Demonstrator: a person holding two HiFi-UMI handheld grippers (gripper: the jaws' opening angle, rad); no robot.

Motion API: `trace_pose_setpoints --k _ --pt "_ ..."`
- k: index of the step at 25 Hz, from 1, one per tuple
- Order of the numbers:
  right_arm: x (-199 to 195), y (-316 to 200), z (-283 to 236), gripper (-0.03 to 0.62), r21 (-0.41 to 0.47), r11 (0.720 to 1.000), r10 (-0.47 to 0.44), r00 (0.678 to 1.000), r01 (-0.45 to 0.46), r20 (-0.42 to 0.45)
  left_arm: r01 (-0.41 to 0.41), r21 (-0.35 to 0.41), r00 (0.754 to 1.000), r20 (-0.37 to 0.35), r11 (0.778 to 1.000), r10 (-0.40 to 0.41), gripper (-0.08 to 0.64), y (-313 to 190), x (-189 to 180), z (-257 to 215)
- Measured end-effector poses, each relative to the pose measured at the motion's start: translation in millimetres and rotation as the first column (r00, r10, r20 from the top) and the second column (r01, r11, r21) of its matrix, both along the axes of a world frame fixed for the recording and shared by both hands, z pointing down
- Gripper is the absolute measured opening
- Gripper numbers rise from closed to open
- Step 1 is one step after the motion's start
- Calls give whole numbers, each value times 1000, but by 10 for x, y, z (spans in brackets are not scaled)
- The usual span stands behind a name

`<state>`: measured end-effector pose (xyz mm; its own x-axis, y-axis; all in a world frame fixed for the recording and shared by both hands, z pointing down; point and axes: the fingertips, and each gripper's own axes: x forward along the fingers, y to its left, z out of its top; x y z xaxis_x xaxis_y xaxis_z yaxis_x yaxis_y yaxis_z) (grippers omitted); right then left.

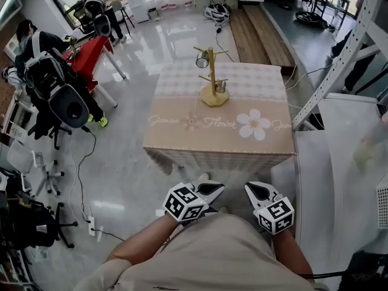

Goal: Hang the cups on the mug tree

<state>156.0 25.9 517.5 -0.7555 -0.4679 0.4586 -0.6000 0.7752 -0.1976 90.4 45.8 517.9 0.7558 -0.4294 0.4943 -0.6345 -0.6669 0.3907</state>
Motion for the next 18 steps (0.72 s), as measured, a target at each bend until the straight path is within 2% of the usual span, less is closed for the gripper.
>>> trace_pose_setpoints --k 7,18 --pt "-12 -90 -34 14 11 1000 8 1000 -9 2 -3 12 1000 2 1000 3 8 -124 -34 -34" --pt "-186 -201 31 14 7 999 -39 999 39 -9 32 2 999 14 999 -32 8 -233 -222 19"
